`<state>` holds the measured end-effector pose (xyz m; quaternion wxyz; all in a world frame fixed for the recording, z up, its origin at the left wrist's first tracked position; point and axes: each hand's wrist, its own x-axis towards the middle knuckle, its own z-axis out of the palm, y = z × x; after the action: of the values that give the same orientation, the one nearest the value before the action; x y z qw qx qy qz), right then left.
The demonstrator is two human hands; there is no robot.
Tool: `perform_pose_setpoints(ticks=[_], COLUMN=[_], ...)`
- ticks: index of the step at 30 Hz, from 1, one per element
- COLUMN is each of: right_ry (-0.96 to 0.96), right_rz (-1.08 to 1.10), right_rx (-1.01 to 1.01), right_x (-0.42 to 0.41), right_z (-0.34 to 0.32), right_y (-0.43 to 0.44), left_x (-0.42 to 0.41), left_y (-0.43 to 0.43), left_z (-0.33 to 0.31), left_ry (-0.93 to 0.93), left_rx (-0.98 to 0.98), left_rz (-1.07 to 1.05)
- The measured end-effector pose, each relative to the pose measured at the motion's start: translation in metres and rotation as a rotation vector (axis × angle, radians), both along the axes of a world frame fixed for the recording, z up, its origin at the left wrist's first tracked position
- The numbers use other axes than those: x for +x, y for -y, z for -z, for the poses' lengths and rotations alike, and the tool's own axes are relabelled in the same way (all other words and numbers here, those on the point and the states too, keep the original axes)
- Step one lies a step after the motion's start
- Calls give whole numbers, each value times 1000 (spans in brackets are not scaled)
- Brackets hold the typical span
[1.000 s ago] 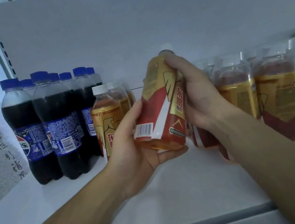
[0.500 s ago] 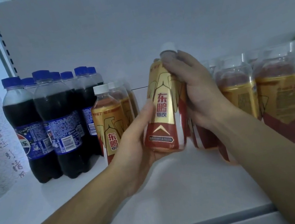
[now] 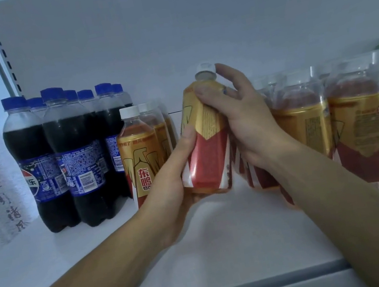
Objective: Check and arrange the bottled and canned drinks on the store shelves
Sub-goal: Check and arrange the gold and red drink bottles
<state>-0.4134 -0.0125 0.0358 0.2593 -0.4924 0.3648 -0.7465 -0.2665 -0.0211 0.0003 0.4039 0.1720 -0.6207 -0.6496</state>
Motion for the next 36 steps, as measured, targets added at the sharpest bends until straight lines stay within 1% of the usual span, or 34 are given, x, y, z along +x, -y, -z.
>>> perform_pose_setpoints(ticks=[1, 3, 5, 7, 8, 10, 13, 14, 16, 19, 22, 24, 26, 29, 31, 34, 36], right_ry=[-23, -37, 26, 83, 90, 70, -16, -33, -38, 33, 77, 62, 17, -99, -116, -52, -11], right_rz=[3, -36, -138, -177, -156, -83, -5, -7, -55, -139, -138, -108, -75, 6, -15, -106, -141], right_rx=[7, 38, 61, 60, 46, 16, 9, 20, 48, 81, 54, 26, -4, 4, 43, 88, 149], right_x=[1, 1, 0, -1, -1, 0, 3, 3, 3, 2, 1, 1, 2, 4, 6, 3, 2], right_z=[0, -1, -3, -5, -4, -3, -1, -1, -2, -4, -4, -5, -5, -2, -1, -3, -4], right_y=[0, 1, 0, -3, -3, -4, -6, -6, -8, -8, -7, -7, -9, -8, -7, -6, -6], left_x=[1, 2, 3, 2, 1, -1, -1, 0, 0, 1, 2, 1, -1, -4, -3, -1, 0], left_y=[0, -1, -4, -5, -4, -4, -3, -3, -3, -3, -2, -2, -5, -9, -9, -8, -5], left_z=[0, -1, -2, -2, -1, -1, -1, 0, 0, 0, -2, -2, -1, 1, 2, 0, 2], left_ry=[9, -15, -64, -70, -54, -19, -10, -17, -30, -24, -17, -27, -30, 37, 30, -36, -22], left_rx=[-6, 69, 208, 277, 267, 185, 38, 24, 58, 162, 192, 137, 40, -40, -11, 126, 194], left_rz=[-20, -6, 58, 109, 108, 64, 4, -3, -6, 8, 41, 54, 34, -7, 10, 99, 175])
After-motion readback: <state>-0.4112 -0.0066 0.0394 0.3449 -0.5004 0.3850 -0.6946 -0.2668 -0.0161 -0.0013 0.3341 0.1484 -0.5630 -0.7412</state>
